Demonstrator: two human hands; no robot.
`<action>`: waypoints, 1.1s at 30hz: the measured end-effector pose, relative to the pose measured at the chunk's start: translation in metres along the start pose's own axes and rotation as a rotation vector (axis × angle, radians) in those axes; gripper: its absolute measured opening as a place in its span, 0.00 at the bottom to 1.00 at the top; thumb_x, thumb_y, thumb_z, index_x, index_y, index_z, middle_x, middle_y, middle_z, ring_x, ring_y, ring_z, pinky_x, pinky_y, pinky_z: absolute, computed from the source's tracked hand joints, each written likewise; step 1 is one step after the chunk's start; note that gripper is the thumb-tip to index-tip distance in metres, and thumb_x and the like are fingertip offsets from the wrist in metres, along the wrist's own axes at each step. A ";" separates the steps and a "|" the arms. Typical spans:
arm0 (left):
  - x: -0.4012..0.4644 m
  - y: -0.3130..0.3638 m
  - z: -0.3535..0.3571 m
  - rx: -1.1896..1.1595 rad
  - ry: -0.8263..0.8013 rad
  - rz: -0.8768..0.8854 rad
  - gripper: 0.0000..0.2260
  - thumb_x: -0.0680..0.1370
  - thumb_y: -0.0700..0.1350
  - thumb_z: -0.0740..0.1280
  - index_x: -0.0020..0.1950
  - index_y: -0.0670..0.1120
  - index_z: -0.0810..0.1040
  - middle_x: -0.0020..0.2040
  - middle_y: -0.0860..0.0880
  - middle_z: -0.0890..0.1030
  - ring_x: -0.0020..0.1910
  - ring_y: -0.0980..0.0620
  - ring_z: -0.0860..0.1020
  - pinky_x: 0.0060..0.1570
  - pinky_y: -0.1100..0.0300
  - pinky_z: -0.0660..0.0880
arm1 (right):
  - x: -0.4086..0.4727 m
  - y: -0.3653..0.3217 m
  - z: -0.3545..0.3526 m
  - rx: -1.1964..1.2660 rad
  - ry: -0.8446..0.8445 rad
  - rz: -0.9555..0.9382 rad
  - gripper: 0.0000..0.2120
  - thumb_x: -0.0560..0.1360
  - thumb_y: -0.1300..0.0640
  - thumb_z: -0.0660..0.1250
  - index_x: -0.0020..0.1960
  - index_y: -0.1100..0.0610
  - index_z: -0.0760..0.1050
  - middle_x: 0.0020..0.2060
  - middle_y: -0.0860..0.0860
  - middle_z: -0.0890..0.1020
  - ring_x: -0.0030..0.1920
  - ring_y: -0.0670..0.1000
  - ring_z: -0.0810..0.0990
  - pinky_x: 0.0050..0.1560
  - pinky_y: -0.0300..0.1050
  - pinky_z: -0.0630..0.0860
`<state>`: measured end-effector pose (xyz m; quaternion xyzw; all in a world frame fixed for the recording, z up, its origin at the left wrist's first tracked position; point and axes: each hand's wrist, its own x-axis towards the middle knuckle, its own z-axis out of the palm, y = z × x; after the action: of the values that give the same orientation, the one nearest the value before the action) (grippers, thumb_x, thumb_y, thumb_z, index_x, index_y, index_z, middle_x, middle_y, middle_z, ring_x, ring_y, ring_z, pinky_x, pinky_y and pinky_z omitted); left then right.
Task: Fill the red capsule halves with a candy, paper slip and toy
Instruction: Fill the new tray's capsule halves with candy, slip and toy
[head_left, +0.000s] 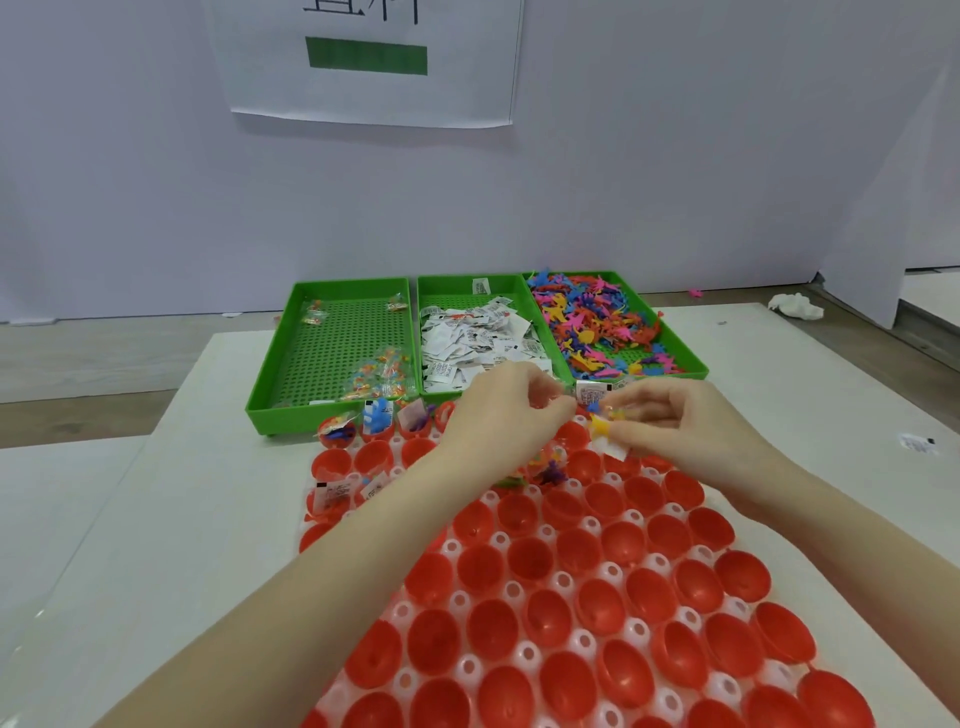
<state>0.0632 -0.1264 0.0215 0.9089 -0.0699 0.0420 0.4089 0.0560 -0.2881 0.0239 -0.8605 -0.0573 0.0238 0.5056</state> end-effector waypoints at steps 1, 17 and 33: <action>-0.001 -0.002 -0.002 0.019 0.020 0.014 0.08 0.76 0.48 0.66 0.49 0.46 0.81 0.41 0.52 0.79 0.45 0.52 0.78 0.48 0.58 0.74 | 0.001 0.003 0.000 -0.103 -0.003 -0.023 0.08 0.69 0.66 0.71 0.47 0.59 0.78 0.32 0.52 0.80 0.34 0.49 0.78 0.39 0.38 0.75; -0.013 -0.011 -0.011 0.330 -0.014 0.287 0.09 0.76 0.50 0.64 0.50 0.51 0.83 0.48 0.53 0.83 0.53 0.50 0.77 0.58 0.52 0.68 | 0.019 -0.005 0.015 -0.687 -0.203 -0.306 0.11 0.67 0.63 0.71 0.48 0.54 0.81 0.37 0.46 0.81 0.33 0.38 0.73 0.37 0.28 0.67; 0.008 -0.090 -0.111 -0.033 0.488 -0.019 0.03 0.75 0.45 0.68 0.42 0.49 0.80 0.36 0.54 0.79 0.36 0.61 0.75 0.39 0.66 0.68 | 0.020 -0.012 0.011 -0.912 -0.249 -0.344 0.16 0.72 0.52 0.66 0.59 0.46 0.75 0.39 0.40 0.77 0.43 0.44 0.74 0.45 0.40 0.72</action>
<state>0.0837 0.0151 0.0301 0.8657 0.0388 0.2552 0.4289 0.0739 -0.2701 0.0288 -0.9626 -0.2626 0.0150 0.0642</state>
